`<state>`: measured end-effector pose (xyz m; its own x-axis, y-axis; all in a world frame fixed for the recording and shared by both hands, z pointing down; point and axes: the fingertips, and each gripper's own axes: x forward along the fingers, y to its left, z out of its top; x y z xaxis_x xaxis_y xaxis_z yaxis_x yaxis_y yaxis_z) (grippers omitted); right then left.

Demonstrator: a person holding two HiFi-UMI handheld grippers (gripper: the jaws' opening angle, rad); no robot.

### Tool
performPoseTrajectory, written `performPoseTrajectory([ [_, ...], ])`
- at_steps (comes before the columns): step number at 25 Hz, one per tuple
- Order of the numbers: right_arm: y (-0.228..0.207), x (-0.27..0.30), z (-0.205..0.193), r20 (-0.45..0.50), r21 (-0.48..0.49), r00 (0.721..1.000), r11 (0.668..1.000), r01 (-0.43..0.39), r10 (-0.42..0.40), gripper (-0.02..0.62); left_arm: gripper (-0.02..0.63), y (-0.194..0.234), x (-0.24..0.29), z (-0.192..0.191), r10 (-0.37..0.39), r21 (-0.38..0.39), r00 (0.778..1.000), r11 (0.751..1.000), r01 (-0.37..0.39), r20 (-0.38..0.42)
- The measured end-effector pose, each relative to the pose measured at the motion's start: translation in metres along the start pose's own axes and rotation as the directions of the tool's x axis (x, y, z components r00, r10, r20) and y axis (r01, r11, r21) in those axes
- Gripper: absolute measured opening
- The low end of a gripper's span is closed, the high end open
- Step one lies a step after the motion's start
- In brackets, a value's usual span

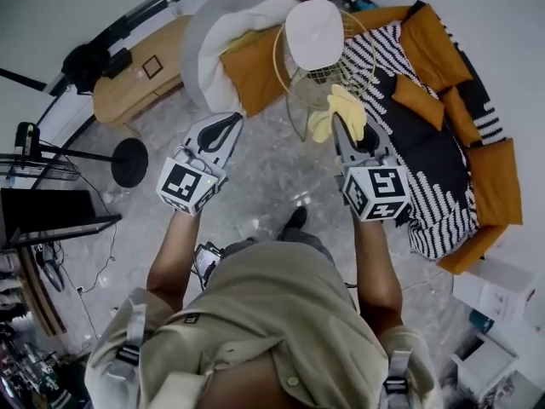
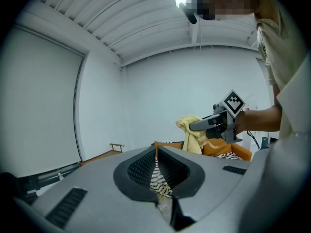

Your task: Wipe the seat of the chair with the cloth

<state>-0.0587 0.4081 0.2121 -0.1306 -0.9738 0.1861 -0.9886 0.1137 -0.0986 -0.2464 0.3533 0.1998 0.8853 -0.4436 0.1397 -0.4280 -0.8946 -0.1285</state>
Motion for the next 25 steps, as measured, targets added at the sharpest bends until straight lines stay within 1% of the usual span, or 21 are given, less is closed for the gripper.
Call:
performPoseTrajectory([
  [3, -0.024, 0.004, 0.004, 0.011, 0.006, 1.000, 1.000, -0.008, 0.008, 0.126, 0.028, -0.006, 0.022, 0.006, 0.000, 0.014, 1.000, 1.000, 0.000, -0.010],
  [9, -0.061, 0.004, 0.004, 0.016, 0.034, 1.000, 0.999, 0.004, -0.004, 0.126, 0.028, -0.014, 0.057, 0.014, -0.020, 0.031, 0.999, 0.999, 0.021, -0.033],
  [15, -0.083, 0.008, -0.004, 0.000, 0.047, 0.999, 0.998, 0.045, -0.045, 0.126, 0.028, -0.014, 0.092, 0.008, -0.073, 0.026, 0.997, 0.997, 0.074, -0.039],
  [20, -0.108, 0.018, -0.003, -0.014, 0.041, 0.995, 0.994, 0.100, -0.100, 0.126, 0.028, -0.004, 0.134, 0.009, -0.133, 0.021, 0.991, 0.991, 0.134, -0.009],
  [25, -0.131, 0.047, 0.002, -0.029, 0.030, 0.989, 0.988, 0.149, -0.148, 0.126, 0.028, 0.025, 0.184, 0.008, -0.178, 0.005, 0.984, 0.984, 0.178, 0.028],
])
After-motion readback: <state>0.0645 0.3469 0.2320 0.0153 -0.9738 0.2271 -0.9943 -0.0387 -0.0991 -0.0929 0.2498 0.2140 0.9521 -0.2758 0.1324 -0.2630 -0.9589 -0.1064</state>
